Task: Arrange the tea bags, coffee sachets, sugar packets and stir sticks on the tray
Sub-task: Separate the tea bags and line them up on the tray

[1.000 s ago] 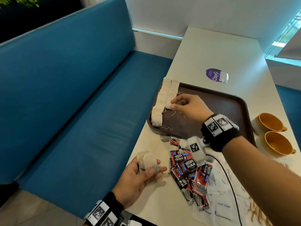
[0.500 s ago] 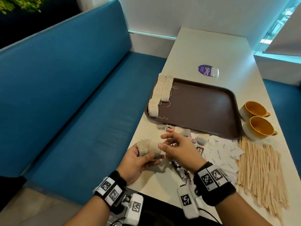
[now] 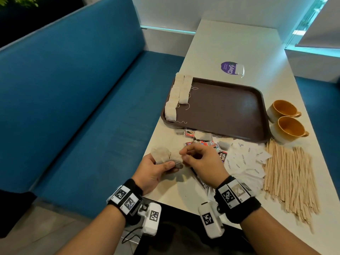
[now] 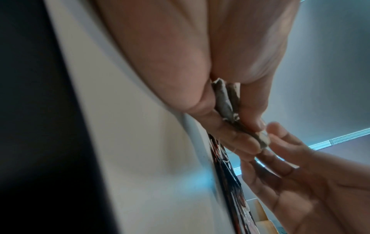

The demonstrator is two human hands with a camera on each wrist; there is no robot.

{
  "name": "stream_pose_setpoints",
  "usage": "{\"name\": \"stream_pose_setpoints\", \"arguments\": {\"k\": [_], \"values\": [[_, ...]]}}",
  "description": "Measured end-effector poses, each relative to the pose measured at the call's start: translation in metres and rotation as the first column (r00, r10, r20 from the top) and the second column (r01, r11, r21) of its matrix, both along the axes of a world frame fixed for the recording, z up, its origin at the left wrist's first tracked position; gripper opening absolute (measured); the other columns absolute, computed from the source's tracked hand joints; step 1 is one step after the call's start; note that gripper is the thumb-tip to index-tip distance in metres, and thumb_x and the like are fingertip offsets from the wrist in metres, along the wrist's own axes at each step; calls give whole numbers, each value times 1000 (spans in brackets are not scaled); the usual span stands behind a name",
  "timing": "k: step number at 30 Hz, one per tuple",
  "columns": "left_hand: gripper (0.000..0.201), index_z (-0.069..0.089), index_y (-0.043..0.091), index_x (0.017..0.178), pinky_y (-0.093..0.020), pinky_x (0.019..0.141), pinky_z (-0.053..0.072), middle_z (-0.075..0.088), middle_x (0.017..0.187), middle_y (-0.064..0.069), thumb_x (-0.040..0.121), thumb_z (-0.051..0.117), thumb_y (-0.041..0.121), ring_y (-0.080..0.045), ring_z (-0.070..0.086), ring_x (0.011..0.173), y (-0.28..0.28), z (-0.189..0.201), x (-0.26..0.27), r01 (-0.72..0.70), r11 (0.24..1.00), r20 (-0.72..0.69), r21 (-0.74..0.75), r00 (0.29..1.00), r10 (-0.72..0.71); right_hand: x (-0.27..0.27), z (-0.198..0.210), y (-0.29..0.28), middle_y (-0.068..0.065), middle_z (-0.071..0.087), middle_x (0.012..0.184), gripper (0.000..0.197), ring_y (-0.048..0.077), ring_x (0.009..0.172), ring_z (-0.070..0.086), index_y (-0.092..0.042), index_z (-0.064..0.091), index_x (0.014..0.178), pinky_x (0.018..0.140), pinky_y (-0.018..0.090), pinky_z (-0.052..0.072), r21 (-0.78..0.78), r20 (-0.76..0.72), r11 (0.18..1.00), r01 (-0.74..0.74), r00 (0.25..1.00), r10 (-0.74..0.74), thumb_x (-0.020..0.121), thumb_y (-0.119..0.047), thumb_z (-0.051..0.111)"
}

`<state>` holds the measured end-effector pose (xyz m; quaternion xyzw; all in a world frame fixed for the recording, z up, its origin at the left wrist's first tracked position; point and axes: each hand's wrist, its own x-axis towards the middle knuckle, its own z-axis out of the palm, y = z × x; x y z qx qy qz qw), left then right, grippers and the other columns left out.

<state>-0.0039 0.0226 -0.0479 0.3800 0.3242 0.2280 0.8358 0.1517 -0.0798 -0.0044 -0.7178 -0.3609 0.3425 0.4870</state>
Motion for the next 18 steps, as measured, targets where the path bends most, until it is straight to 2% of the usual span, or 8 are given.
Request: {"name": "stream_pose_setpoints", "arguments": {"k": [4,7,9,10,12,13,15,18], "values": [[25,66,-8,106,-30,71,61,74,98,-25,81,66,-8,-29,75,84,1,-2,1,11,1000,11,8,1000,-11,-1,-3,2,0,74,81,17,13,72,71,-24,79,95,77,33,62,-36,-13,998,-41,999,41,85,-11,81],[28,67,2,112,-31,66,61,75,102,-21,84,70,3,-25,75,83,1,-1,1,25,999,-33,28,999,-24,1,-5,5,-3,73,79,21,4,69,67,-23,79,94,72,22,57,-40,19,999,-13,1000,13,83,-5,81],[37,61,6,124,-40,70,59,74,111,-20,88,71,13,-32,75,90,5,-3,-1,37,999,-47,15,998,-36,7,-4,9,-6,72,78,21,3,69,65,-22,79,93,71,22,56,-49,27,999,14,1000,-13,83,-4,81],[43,58,5,129,-49,79,58,72,117,-22,88,65,15,-40,72,100,6,-3,-1,39,999,-32,-11,999,-39,11,-3,11,-6,72,77,21,4,70,66,-23,79,92,72,25,57,-60,28,998,26,999,-24,82,-5,81],[51,52,-2,133,-68,98,48,67,122,-28,85,55,14,-53,63,113,10,-3,-1,20,997,3,-76,1000,-20,22,3,18,-2,74,79,21,11,75,70,-24,79,91,77,34,62,-65,28,997,36,999,-34,82,-5,82],[53,51,-5,132,-70,102,44,65,121,-32,83,51,13,-55,62,114,11,-4,-1,3,995,12,-95,1000,-1,29,7,23,-1,75,82,22,14,78,72,-24,80,91,79,38,63,-53,35,998,43,999,-41,81,-5,83],[53,52,-9,129,-61,100,50,63,121,-36,82,49,13,-56,63,111,11,-4,2,-18,995,23,-100,1000,21,48,18,38,0,78,85,22,20,81,75,-24,80,90,79,38,64,-24,54,998,64,997,-62,78,-8,86],[48,55,-11,127,-46,91,59,62,122,-38,84,53,11,-57,63,110,10,-6,3,-20,995,61,-94,998,26,85,31,68,1,78,86,25,15,77,74,-28,79,87,80,32,63,17,109,995,96,989,-97,75,-7,88]]}}
